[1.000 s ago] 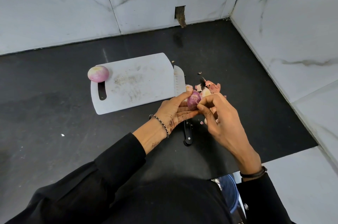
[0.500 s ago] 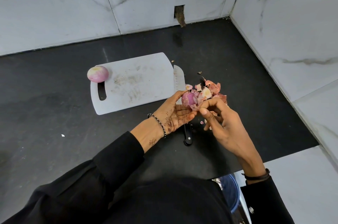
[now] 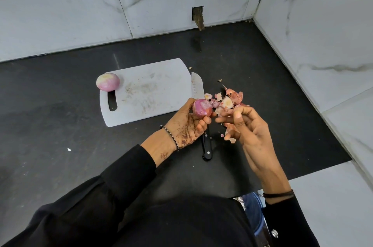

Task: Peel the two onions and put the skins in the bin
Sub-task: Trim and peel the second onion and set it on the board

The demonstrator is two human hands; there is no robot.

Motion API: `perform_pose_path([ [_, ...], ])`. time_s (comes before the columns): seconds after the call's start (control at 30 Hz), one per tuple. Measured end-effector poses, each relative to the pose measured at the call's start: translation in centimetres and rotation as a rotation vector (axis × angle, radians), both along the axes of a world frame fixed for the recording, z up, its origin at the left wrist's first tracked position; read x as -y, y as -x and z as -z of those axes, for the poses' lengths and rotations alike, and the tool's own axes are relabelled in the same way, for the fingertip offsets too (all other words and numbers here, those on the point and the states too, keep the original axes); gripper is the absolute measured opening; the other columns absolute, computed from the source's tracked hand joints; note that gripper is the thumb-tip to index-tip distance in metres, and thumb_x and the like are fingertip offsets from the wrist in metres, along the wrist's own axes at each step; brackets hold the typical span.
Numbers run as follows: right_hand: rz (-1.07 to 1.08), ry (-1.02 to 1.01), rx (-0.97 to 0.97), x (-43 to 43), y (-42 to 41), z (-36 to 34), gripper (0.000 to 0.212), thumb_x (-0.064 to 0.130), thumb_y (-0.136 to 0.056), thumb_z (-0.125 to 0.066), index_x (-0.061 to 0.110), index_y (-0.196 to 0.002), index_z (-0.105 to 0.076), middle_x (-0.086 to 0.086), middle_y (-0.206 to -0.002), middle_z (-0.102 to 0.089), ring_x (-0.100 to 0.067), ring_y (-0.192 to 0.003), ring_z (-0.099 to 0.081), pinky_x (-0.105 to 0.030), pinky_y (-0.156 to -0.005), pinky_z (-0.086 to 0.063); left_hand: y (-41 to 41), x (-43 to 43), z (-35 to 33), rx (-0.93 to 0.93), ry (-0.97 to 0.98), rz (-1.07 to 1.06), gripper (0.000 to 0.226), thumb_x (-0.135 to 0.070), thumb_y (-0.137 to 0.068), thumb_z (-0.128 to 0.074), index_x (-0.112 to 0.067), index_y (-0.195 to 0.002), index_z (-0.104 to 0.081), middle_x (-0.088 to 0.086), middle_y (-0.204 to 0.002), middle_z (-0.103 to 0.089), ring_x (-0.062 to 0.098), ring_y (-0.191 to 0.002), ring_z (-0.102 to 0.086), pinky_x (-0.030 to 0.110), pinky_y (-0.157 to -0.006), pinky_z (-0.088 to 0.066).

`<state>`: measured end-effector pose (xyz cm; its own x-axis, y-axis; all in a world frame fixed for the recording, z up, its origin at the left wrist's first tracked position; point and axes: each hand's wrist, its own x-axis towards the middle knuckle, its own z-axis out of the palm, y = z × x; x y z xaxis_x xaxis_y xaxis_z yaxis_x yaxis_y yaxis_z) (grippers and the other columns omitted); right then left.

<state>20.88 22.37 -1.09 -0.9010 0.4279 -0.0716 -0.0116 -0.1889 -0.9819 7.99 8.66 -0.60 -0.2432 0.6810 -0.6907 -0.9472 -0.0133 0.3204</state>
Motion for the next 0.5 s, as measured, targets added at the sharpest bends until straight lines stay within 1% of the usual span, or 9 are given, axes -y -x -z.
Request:
perform_pose_path([
  [0.07,0.065,0.007,0.063,-0.6,0.1,0.5,0.016,0.019,-0.104,-0.054,0.004,-0.108,-0.058,-0.021,-0.110,-0.072,-0.031,-0.098,-0.073,-0.032,-0.066,-0.059,0.1,0.1,0.0,-0.030,-0.008,0.022,0.054,-0.047,-0.092,-0.050,0.004,-0.094,-0.066,0.006,-0.061,-0.059,0.007,-0.040,-0.054,0.015,-0.038,-0.048],
  [0.13,0.112,-0.096,0.149,-1.1,0.3,1.0,0.015,0.021,-0.102,-0.061,0.008,-0.107,-0.064,-0.016,-0.099,-0.075,-0.034,-0.089,-0.072,-0.040,-0.072,-0.060,0.2,0.1,0.1,-0.078,0.032,0.040,0.052,-0.045,-0.090,-0.056,0.005,-0.102,-0.066,0.009,-0.066,-0.062,0.009,-0.044,-0.057,0.017,-0.042,-0.051],
  [0.17,0.138,-0.141,0.183,-1.2,0.3,1.3,0.014,0.023,-0.101,-0.063,0.010,-0.106,-0.068,-0.014,-0.094,-0.076,-0.034,-0.082,-0.071,-0.042,-0.072,-0.060,0.2,0.0,0.2,-0.096,0.058,0.041,0.054,-0.046,-0.091,-0.057,0.005,-0.108,-0.066,0.010,-0.068,-0.063,0.010,-0.046,-0.058,0.018,-0.044,-0.052],
  [0.23,0.196,-0.220,0.221,-1.2,0.4,1.6,0.012,0.025,-0.100,-0.065,0.016,-0.104,-0.072,-0.010,-0.085,-0.075,-0.027,-0.072,-0.070,-0.039,-0.071,-0.060,0.1,-0.2,0.3,-0.121,0.109,0.029,0.059,-0.048,-0.090,-0.061,0.005,-0.117,-0.064,0.012,-0.074,-0.065,0.013,-0.051,-0.061,0.020,-0.048,-0.055],
  [0.3,0.229,-0.316,0.251,-1.3,0.4,1.8,0.013,0.030,-0.101,-0.064,0.023,-0.105,-0.074,-0.005,-0.082,-0.075,-0.020,-0.068,-0.071,-0.041,-0.072,-0.062,-0.1,-0.4,0.4,-0.150,0.141,0.024,0.059,-0.047,-0.088,-0.064,0.004,-0.117,-0.063,0.015,-0.081,-0.068,0.016,-0.060,-0.064,0.024,-0.055,-0.058],
  [0.33,0.238,-0.363,0.263,-1.4,0.3,1.9,0.013,0.032,-0.101,-0.064,0.026,-0.106,-0.074,-0.001,-0.082,-0.075,-0.017,-0.069,-0.072,-0.044,-0.075,-0.063,-0.2,-0.4,0.4,-0.170,0.148,0.029,0.055,-0.046,-0.088,-0.065,0.003,-0.113,-0.064,0.016,-0.084,-0.070,0.018,-0.064,-0.066,0.026,-0.060,-0.059],
  [0.4,0.262,-0.441,0.285,-1.6,0.3,2.0,0.014,0.036,-0.098,-0.067,0.030,-0.110,-0.073,0.009,-0.089,-0.075,-0.010,-0.078,-0.073,-0.046,-0.080,-0.062,-0.4,-0.4,0.4,-0.211,0.156,0.035,0.050,-0.045,-0.088,-0.066,0.001,-0.107,-0.065,0.017,-0.089,-0.071,0.019,-0.069,-0.068,0.028,-0.069,-0.060],
  [0.47,0.315,-0.493,0.297,-1.5,0.3,2.0,0.019,0.037,-0.094,-0.073,0.030,-0.111,-0.070,0.018,-0.098,-0.071,-0.003,-0.087,-0.070,-0.043,-0.082,-0.061,-0.6,-0.3,0.4,-0.235,0.161,0.023,0.048,-0.043,-0.088,-0.067,0.000,-0.108,-0.065,0.018,-0.094,-0.071,0.019,-0.073,-0.068,0.030,-0.074,-0.059],
  [0.5,0.345,-0.522,0.299,-1.5,0.3,1.9,0.022,0.036,-0.091,-0.076,0.030,-0.110,-0.068,0.018,-0.101,-0.069,-0.001,-0.087,-0.068,-0.041,-0.082,-0.061,-0.7,-0.3,0.4,-0.245,0.160,0.017,0.047,-0.042,-0.089,-0.067,0.000,-0.110,-0.065,0.019,-0.098,-0.071,0.020,-0.076,-0.069,0.030,-0.076,-0.059],
])
